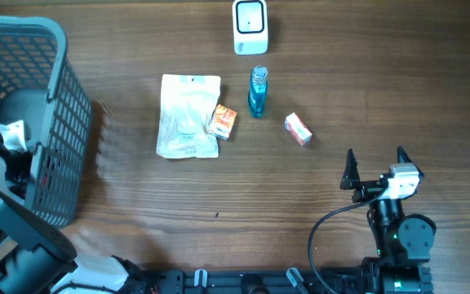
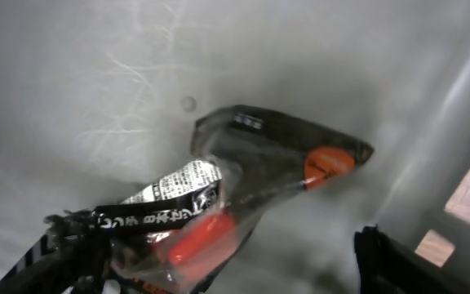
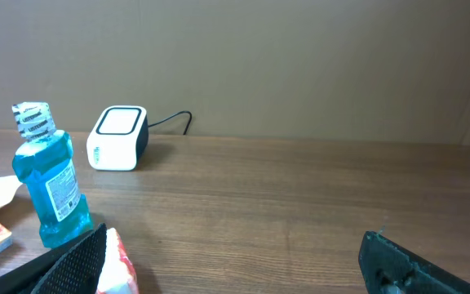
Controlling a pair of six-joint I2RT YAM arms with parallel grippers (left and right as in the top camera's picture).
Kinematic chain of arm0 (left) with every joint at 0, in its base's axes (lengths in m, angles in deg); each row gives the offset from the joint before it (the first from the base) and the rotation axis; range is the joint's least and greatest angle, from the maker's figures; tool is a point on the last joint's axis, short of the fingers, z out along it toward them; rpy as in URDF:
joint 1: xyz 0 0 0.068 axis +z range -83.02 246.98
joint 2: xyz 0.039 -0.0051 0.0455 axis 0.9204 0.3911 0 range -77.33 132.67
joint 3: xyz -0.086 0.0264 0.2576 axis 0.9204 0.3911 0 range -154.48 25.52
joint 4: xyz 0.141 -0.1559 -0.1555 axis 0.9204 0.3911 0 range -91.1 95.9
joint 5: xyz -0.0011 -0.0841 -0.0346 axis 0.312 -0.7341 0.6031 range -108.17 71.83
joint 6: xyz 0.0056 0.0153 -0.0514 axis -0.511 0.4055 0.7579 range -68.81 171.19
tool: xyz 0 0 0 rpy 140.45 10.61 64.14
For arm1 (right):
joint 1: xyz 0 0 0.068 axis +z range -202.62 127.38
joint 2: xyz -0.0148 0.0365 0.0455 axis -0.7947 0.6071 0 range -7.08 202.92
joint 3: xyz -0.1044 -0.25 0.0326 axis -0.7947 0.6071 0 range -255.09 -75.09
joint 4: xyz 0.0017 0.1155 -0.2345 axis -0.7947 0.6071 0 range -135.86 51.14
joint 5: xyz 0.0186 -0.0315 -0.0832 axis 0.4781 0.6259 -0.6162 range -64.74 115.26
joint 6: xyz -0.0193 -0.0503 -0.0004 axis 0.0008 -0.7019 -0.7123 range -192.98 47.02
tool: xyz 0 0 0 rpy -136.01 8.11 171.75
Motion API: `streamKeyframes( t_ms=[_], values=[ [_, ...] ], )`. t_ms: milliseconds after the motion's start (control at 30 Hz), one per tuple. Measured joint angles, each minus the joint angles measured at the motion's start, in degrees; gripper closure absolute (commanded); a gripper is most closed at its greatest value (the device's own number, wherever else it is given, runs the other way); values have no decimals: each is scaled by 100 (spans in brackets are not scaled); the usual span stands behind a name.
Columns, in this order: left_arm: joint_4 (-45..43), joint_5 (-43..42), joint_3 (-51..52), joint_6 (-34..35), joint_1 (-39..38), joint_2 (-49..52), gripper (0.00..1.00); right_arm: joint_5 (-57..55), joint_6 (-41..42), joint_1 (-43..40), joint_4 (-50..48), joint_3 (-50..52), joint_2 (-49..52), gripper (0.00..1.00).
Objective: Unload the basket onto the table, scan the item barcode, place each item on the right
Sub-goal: 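Grasp the black and orange snack packet in the basket with the left gripper, then lift the snack packet out of the basket toward the table centre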
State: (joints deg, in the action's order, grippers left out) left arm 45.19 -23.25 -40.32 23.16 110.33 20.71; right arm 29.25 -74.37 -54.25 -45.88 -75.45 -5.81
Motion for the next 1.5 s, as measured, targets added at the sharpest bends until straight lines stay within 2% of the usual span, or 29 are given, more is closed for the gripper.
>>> streamKeyframes(
  t_ms=[133, 267, 433, 600, 633, 700, 767, 833, 933, 1033, 1200, 1333, 1500],
  values=[
    [-31, -39, 66, -398, 0, 0, 18, 0, 0, 0, 2, 0, 0, 0],
    [-44, -44, 66, -538, 0, 26, 35, 0, 0, 0, 0, 0, 0, 0],
    [-28, -55, 66, -361, 0, 369, 42, 0, 0, 0, 2, 0, 0, 0],
    [-50, -59, 63, -116, 0, 472, 42, 0, 0, 0, 2, 0, 0, 0],
    [-66, -59, 63, -66, 0, 472, 46, 0, 0, 0, 2, 0, 0, 0],
    [-85, -61, 63, 44, 0, 470, 64, 0, 0, 0, 0, 0, 0, 0],
    [-131, -103, 63, 81, 0, 472, 73, 0, 0, 0, 0, 0, 0, 0],
    [-136, -155, 63, 140, 0, 472, 89, 0, 0, 0, 0, 0, 0, 0],
    [-129, -212, 17, 162, 0, 437, 96, 0, 0, 0, 0, 0, 0, 0],
    [-197, -297, -120, 319, -11, 385, 96, 0, 0, 0, 2, 0, 0, 0],
    [-87, -417, -428, 962, -11, 411, 96, 0, 0, 0, 2, 0, 0, 0],
    [-92, -623, -787, 1344, -11, 22, 96, 0, 0, 0, 2, 0, 0, 0],
    [-337, -1403, -925, 1471, -11, -785, 96, 0, 0, 0, 2, 0, 0, 0]
  ],
)
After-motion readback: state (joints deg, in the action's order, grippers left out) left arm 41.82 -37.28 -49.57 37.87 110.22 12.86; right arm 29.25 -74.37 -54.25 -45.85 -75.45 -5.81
